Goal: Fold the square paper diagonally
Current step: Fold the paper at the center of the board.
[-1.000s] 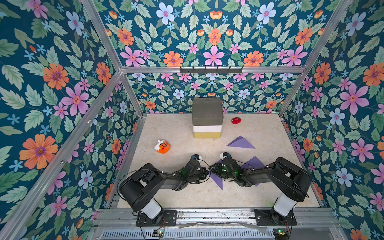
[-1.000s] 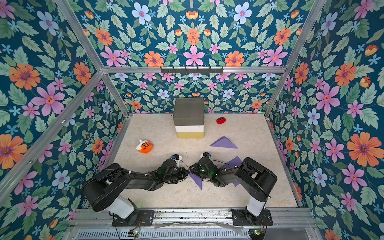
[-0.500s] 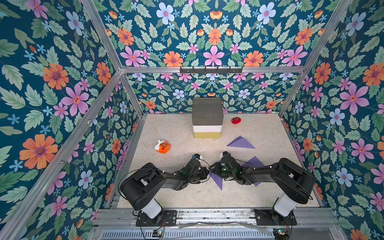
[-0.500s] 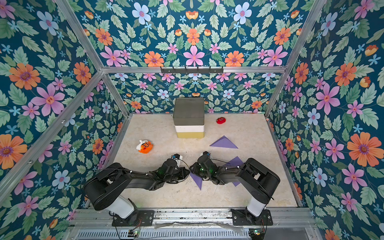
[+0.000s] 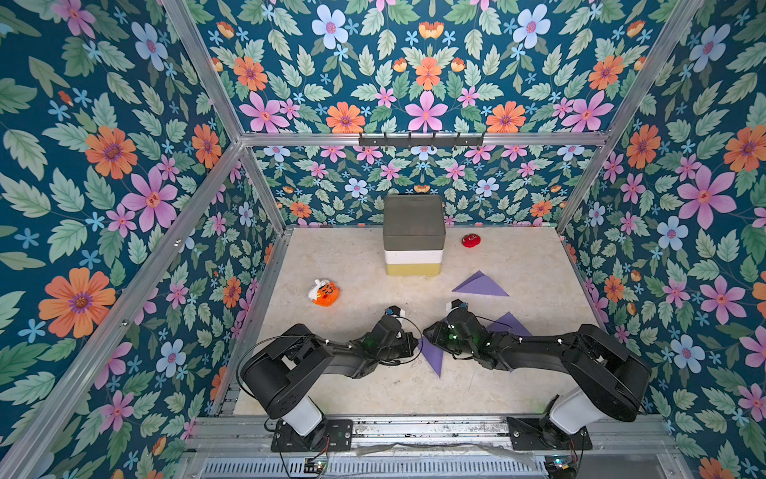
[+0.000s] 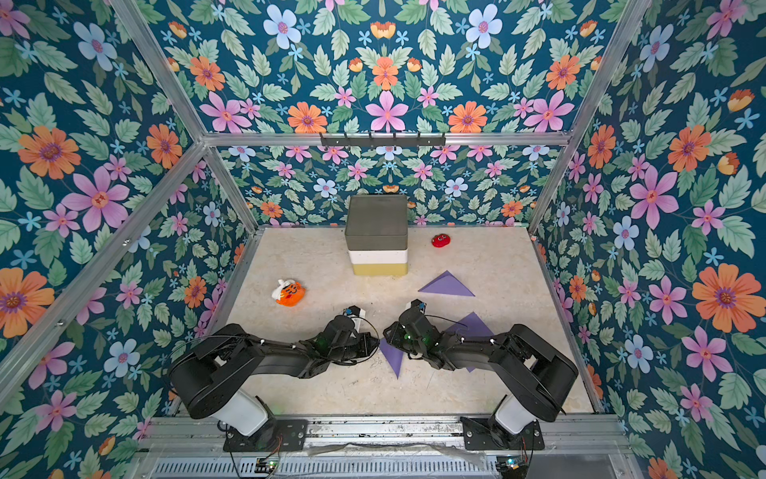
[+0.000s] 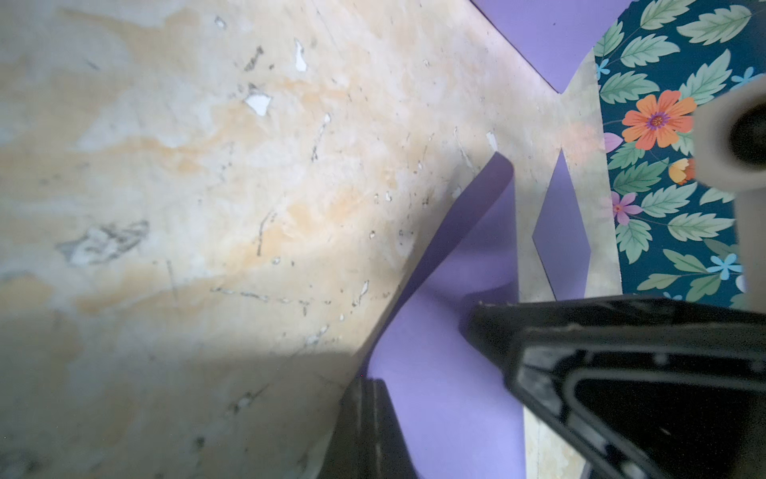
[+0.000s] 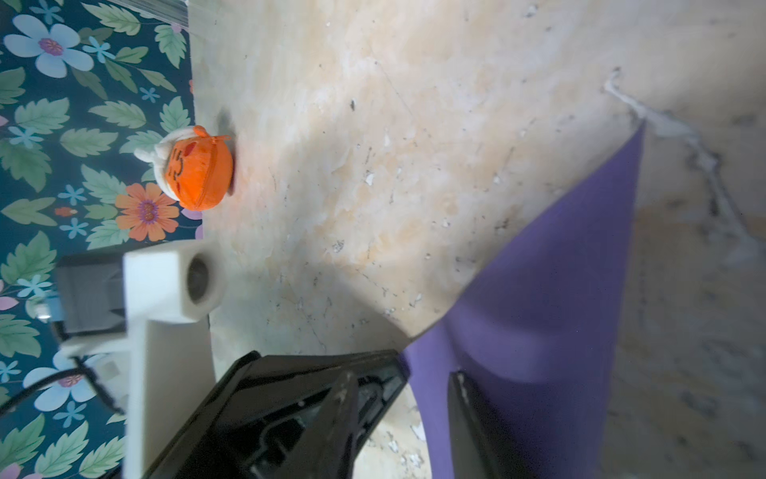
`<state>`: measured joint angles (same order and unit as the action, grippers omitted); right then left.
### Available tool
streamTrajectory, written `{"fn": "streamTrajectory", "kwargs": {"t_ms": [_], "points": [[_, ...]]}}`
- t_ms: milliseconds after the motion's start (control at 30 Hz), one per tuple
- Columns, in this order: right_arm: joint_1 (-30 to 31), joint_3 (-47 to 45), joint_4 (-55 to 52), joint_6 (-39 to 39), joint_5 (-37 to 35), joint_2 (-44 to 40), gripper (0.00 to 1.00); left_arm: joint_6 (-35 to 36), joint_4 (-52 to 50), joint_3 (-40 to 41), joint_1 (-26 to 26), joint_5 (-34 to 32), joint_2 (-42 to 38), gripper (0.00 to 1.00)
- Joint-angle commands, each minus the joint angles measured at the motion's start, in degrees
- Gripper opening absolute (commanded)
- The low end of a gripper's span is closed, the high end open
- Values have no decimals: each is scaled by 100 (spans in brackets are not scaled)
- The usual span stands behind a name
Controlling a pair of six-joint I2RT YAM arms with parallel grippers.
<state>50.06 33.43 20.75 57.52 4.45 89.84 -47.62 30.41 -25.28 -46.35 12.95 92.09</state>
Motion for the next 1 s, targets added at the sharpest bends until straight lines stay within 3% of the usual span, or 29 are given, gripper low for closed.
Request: {"fn": "streamTrajectory", "kwargs": {"t_ms": [0, 600, 967], "points": [[3, -97, -122, 27, -126, -46, 39, 120, -1397, 41, -5, -389, 92, 0], [-14, -663, -307, 84, -401, -249, 38, 156, -1940, -118, -34, -710, 248, 0], [-165, -1099, -658, 106, -605, -953, 38, 171, -2044, -169, -98, -726, 313, 0]]}}
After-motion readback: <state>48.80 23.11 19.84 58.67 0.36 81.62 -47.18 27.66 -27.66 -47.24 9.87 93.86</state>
